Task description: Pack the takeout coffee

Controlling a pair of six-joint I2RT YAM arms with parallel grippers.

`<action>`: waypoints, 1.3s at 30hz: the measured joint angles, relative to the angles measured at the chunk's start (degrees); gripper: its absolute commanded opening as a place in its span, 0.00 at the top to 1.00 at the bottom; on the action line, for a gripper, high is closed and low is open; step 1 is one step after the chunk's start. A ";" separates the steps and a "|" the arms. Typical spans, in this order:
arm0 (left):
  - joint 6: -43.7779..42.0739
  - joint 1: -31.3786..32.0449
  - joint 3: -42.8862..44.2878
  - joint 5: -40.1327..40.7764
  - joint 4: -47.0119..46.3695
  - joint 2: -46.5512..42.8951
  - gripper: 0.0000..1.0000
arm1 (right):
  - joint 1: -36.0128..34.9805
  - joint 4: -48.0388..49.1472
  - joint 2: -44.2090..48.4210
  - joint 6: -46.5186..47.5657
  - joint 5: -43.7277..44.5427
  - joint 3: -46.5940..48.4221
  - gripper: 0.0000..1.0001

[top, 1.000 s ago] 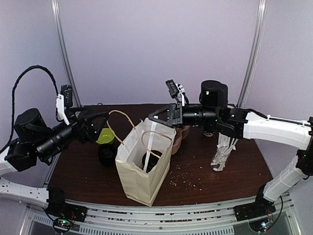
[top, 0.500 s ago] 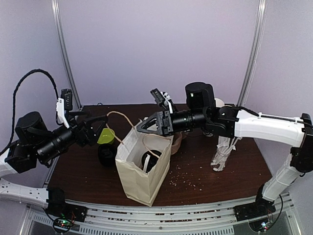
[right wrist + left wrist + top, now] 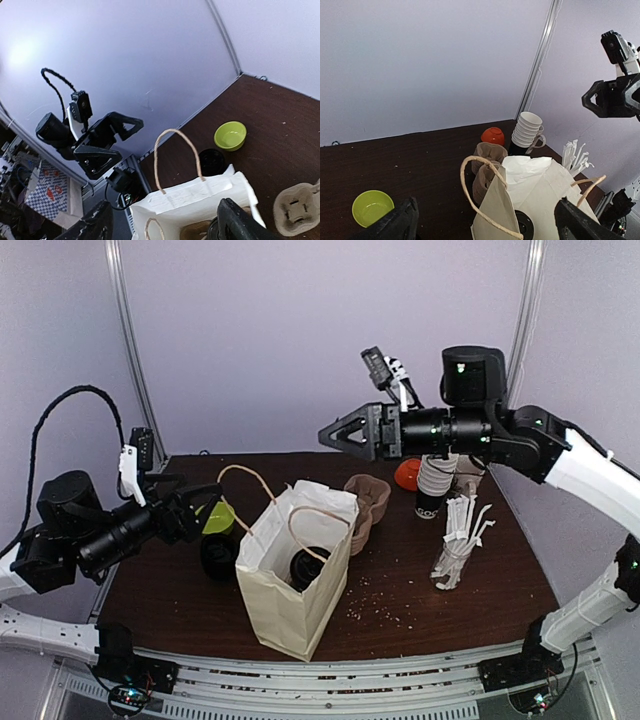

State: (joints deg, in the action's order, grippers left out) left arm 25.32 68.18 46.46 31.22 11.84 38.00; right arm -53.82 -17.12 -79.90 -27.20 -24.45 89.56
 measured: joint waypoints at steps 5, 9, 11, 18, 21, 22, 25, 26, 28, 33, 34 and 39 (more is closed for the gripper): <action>0.22 0.00 0.00 1.27 0.66 -1.29 0.02 | 2.05 -4.39 2.58 3.10 7.58 0.09 0.22; 0.76 0.00 0.00 1.42 1.88 -0.83 0.02 | 2.54 -8.48 -2.16 5.11 10.01 0.09 0.20; 1.05 0.00 0.00 1.44 2.45 -0.72 0.02 | 2.54 -10.78 -5.20 6.43 10.78 0.13 0.20; 1.73 0.00 -0.09 1.66 3.21 -1.70 0.02 | 2.54 -19.54 -13.81 12.24 12.02 6.80 0.22; 1.81 0.00 -0.24 1.86 3.28 -2.36 0.02 | 2.54 -22.08 -15.89 14.71 12.22 9.99 0.25; 1.84 0.00 -0.26 2.01 3.28 -2.54 0.02 | 2.54 -22.73 -16.48 15.47 12.26 10.71 0.28; 1.81 0.00 -0.42 2.29 3.28 -2.71 0.02 | 2.54 -24.17 -17.64 17.68 12.70 11.32 0.35; 1.81 0.00 -0.52 2.34 3.28 -2.71 0.02 | 2.54 -24.63 -18.08 18.25 12.76 11.32 0.37; 1.81 0.00 -0.81 2.43 3.30 -2.71 0.02 | 2.43 -25.33 -19.10 19.45 12.87 11.32 0.41; 1.77 0.00 -1.20 2.51 3.34 -2.71 0.02 | 2.05 -26.69 -21.53 21.49 13.14 11.78 0.58; 1.75 0.00 -1.20 2.54 3.34 -2.73 0.02 | 2.03 -26.88 -21.90 21.81 13.16 12.07 0.60; 1.75 0.00 -1.42 2.67 3.34 -3.02 0.02 | 1.31 -27.41 -22.62 22.99 13.70 13.03 0.73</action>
State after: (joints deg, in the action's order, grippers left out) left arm 27.07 68.18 45.04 33.89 15.18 34.98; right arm -52.51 -44.53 -102.52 -4.21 -10.74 102.59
